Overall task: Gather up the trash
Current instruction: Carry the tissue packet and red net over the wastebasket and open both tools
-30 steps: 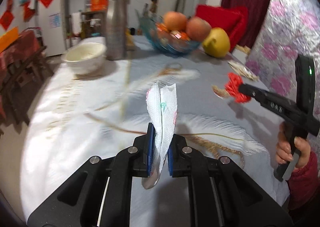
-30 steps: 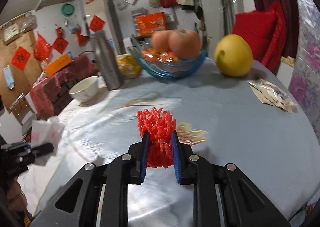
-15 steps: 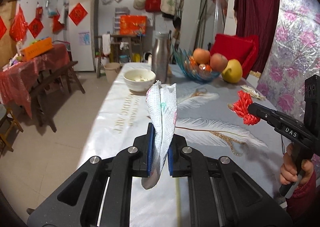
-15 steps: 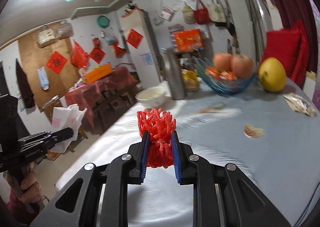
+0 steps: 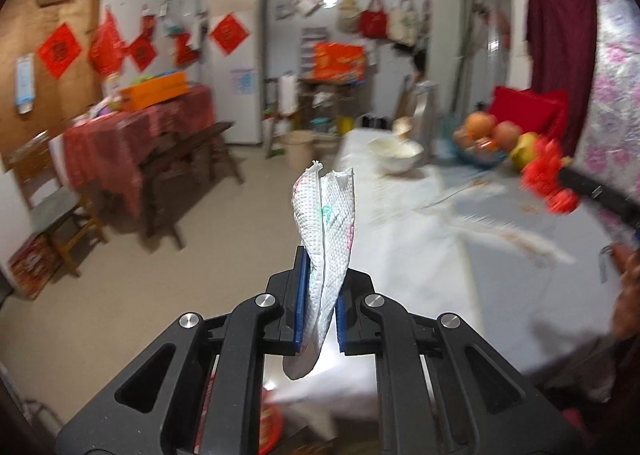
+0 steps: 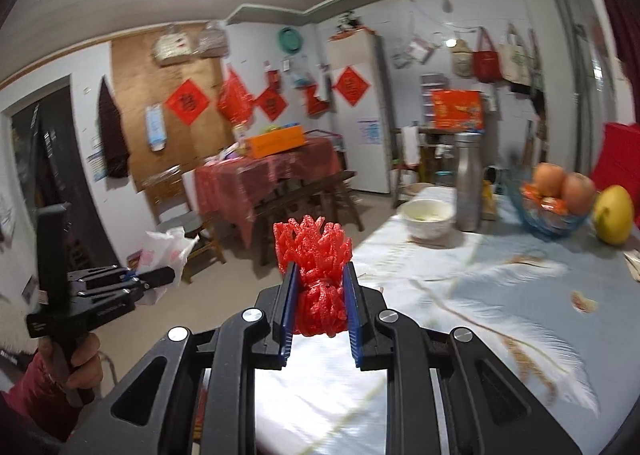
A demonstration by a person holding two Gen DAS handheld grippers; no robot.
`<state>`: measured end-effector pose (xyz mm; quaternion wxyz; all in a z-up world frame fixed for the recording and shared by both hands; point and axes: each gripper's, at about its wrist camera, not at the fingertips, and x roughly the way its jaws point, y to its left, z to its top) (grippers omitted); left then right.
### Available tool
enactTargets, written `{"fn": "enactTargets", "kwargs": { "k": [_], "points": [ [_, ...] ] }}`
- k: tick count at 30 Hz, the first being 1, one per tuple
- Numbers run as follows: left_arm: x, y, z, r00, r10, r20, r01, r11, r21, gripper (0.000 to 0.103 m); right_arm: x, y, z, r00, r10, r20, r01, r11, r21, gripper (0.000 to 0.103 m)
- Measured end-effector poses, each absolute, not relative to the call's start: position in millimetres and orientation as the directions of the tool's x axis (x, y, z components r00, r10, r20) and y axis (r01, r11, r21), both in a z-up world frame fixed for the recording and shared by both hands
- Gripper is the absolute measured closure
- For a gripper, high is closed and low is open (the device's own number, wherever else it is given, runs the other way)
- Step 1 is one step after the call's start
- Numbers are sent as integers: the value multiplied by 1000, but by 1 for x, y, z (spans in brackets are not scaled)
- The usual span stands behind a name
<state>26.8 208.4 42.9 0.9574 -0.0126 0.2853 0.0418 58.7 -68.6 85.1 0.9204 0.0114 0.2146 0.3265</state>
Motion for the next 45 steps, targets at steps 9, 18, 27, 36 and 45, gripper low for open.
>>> {"fn": "enactTargets", "kwargs": {
  "k": [9,18,27,36,45],
  "points": [
    [6,301,-29,703,135,-698,-221,975,-34,89,43,17,75,584,657,-477,-689,711,136,81],
    [11,357,-122,564,93,-820,-298,950,-97,86,53,85,43,475,651,-592,-731,666,147,81],
    [2,394,-189,462,-15,-887,-382,899,-215,25,53,132,19,384,638,-667,-767,623,154,80],
    [-12,410,-153,489,105,-866,-421,898,-128,7,46,169,2,288,639,-713,-812,558,172,80],
    [-45,449,-104,577,129,-807,-472,859,-200,7,29,234,-39,118,599,-792,-865,453,214,80]
  ]
}}
